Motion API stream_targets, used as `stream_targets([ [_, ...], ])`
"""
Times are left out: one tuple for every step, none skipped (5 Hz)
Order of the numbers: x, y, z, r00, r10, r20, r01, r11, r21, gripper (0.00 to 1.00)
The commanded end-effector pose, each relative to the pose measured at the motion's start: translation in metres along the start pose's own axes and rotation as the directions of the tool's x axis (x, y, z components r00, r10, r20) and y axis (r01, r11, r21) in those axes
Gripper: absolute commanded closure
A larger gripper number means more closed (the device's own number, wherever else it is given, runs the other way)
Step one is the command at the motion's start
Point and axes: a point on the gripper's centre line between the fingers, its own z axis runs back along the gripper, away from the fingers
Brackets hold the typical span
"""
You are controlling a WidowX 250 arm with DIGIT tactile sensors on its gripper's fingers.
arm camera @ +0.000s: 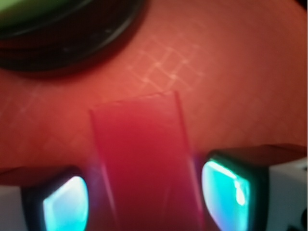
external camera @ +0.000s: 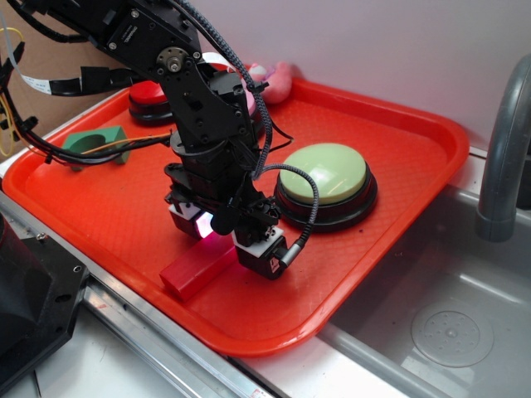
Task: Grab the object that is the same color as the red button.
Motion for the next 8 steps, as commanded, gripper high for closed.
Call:
stream_targets([
  [0.002,-0.002,0.001,0.999,-0.017,0.028,0.018,1.000,-0.006,1.00],
  [0.005,0.003,0.016,0.995,-0.095,0.003,0.095,0.995,-0.037,1.00],
  [0.013,0.015,0.050,0.989,-0.150,0.002,0.150,0.988,-0.024,1.00],
  [0.018,0.038,0.076,0.986,-0.169,-0.005,0.168,0.985,-0.034,1.00],
  [0.019,0.075,0.113,0.996,-0.086,0.032,0.087,0.996,-0.026,1.00],
  [0.019,0.111,0.143,0.996,-0.002,0.084,0.005,1.000,-0.025,1.00],
  [0.021,0.125,0.161,0.989,0.076,0.128,-0.073,0.997,-0.026,1.00],
  [0.017,0.126,0.164,0.989,0.109,0.100,-0.104,0.993,-0.055,1.00],
])
